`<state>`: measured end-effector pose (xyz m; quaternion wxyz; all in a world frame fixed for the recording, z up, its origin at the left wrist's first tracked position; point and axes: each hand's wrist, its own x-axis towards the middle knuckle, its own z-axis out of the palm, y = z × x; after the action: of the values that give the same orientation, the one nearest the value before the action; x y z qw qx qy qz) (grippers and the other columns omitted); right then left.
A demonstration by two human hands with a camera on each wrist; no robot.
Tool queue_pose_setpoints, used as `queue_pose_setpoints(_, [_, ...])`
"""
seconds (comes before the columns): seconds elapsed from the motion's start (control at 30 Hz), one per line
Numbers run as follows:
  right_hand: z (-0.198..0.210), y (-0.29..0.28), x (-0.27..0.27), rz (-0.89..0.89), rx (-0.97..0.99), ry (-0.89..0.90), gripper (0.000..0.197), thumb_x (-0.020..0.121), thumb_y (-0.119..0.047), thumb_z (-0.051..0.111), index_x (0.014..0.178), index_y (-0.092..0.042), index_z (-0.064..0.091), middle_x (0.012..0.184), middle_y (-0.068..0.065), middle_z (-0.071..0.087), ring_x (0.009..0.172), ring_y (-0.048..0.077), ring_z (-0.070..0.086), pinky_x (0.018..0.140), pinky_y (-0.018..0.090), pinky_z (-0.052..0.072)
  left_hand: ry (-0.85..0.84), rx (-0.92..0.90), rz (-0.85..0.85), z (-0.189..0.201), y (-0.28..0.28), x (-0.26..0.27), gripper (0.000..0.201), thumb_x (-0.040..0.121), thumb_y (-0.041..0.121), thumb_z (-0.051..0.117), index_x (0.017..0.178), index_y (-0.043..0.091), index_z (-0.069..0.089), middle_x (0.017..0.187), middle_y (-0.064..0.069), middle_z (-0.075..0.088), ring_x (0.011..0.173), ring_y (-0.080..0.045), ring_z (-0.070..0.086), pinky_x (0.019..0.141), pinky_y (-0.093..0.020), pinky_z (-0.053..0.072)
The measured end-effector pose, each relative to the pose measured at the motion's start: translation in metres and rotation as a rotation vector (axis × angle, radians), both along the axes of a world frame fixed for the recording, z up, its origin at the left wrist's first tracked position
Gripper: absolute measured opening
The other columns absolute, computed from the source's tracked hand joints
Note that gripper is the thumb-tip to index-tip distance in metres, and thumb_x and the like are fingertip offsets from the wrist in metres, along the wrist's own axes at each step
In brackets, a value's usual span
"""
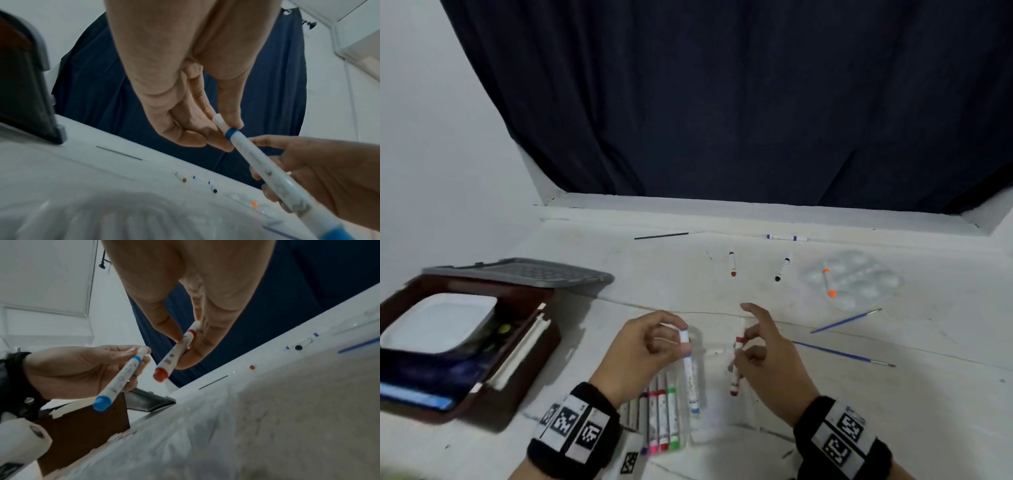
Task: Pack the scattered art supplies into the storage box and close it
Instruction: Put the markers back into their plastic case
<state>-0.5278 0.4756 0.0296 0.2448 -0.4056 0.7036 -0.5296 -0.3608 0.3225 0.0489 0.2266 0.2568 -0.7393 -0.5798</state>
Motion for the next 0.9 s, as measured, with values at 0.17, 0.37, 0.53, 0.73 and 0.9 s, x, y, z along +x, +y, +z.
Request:
queue_pose_setpoints(0.17, [-0.016, -0.008, 0.023, 0.146, 0.127, 0.015, 0.051, 0.085, -0.002, 0.060, 0.125, -0.033, 0.050, 0.098, 0.000, 0.056, 0.068, 0.019, 0.071, 0.067, 0.037, 0.061, -0.209, -0.012, -0.090, -0.025, 0.005, 0.015, 0.021, 0.077, 0.010, 0.084, 0.092, 0.018, 0.072, 0.072, -0.007, 0.067, 0.068, -0.023, 0.060, 0.069, -0.027, 0.052])
queue_pose_setpoints(0.37, [-0.020, -0.013, 0.030, 0.239, 0.217, 0.128, 0.043, 0.084, -0.009, 0.063, 0.119, -0.032, 0.050, 0.093, -0.003, 0.057, 0.069, 0.021, 0.067, 0.064, 0.028, 0.059, -0.301, -0.112, -0.039, -0.031, 0.003, 0.012, 0.022, 0.071, 0.026, 0.089, 0.087, 0.027, 0.074, 0.076, 0.002, 0.073, 0.070, -0.010, 0.068, 0.069, -0.025, 0.055])
queue_pose_setpoints(0.53, [-0.021, -0.016, 0.028, 0.285, 0.271, 0.133, 0.042, 0.085, -0.011, 0.068, 0.120, -0.027, 0.052, 0.090, -0.003, 0.060, 0.073, 0.015, 0.068, 0.066, 0.023, 0.058, -0.377, -0.221, -0.056, -0.031, -0.003, 0.004, 0.023, 0.073, 0.024, 0.088, 0.091, 0.025, 0.073, 0.079, 0.003, 0.072, 0.074, -0.011, 0.069, 0.079, -0.036, 0.060])
queue_pose_setpoints(0.73, [-0.015, -0.021, 0.021, 0.347, 0.308, 0.180, 0.047, 0.085, -0.011, 0.070, 0.129, -0.026, 0.059, 0.085, -0.009, 0.065, 0.072, 0.003, 0.067, 0.071, 0.018, 0.056, -0.658, -0.485, -0.267, -0.026, 0.005, -0.001, 0.046, 0.080, 0.040, 0.079, 0.123, 0.033, 0.062, 0.111, 0.010, 0.056, 0.095, -0.006, 0.054, 0.087, -0.021, 0.044])
queue_pose_setpoints(0.9, [-0.008, -0.023, 0.015, 0.369, 0.404, 0.334, 0.063, 0.081, -0.022, 0.076, 0.138, -0.027, 0.049, 0.104, -0.007, 0.062, 0.082, 0.009, 0.062, 0.079, 0.021, 0.052, -0.721, -0.624, -0.237, -0.031, 0.007, 0.001, 0.058, 0.078, 0.053, 0.074, 0.129, 0.033, 0.056, 0.110, 0.012, 0.045, 0.104, -0.009, 0.046, 0.097, -0.028, 0.044])
